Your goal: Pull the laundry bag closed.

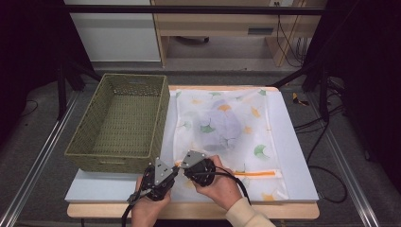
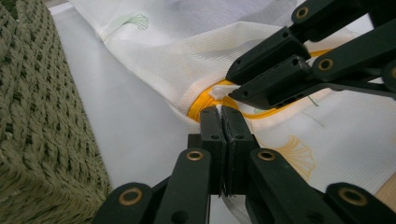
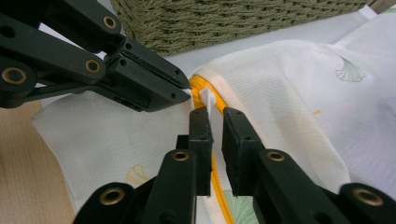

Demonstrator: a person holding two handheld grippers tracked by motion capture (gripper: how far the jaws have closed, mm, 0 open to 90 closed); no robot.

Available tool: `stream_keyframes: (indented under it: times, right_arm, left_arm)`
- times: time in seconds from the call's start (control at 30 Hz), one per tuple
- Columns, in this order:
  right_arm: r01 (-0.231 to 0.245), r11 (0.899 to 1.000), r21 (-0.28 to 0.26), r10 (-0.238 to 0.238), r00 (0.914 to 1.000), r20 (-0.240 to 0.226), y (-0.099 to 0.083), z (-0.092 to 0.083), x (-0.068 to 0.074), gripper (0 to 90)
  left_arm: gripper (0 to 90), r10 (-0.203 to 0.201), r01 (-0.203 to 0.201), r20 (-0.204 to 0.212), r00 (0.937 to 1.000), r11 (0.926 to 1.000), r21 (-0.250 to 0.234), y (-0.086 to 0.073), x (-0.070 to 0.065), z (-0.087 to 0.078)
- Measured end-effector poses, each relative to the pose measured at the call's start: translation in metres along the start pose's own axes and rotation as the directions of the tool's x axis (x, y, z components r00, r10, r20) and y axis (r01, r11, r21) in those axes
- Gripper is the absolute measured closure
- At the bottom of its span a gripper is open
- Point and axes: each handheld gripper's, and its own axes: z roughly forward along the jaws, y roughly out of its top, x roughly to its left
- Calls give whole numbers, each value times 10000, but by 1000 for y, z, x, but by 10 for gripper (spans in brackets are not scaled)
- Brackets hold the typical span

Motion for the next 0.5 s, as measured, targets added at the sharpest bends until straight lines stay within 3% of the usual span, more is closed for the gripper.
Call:
stream_keyframes:
  times: [0.3,0.5]
  right_arm:
    - [-108,9999,110,109,9998,-154,1,1,1,898]
    - [-480,9988,113,483,9983,-314,2,-1,-2,900]
  left_arm:
    - [882,-17,17,9,10000,10000,-21,-1,0,0]
    - [883,17,-17,-31,10000,9999,-113,0,0,-2]
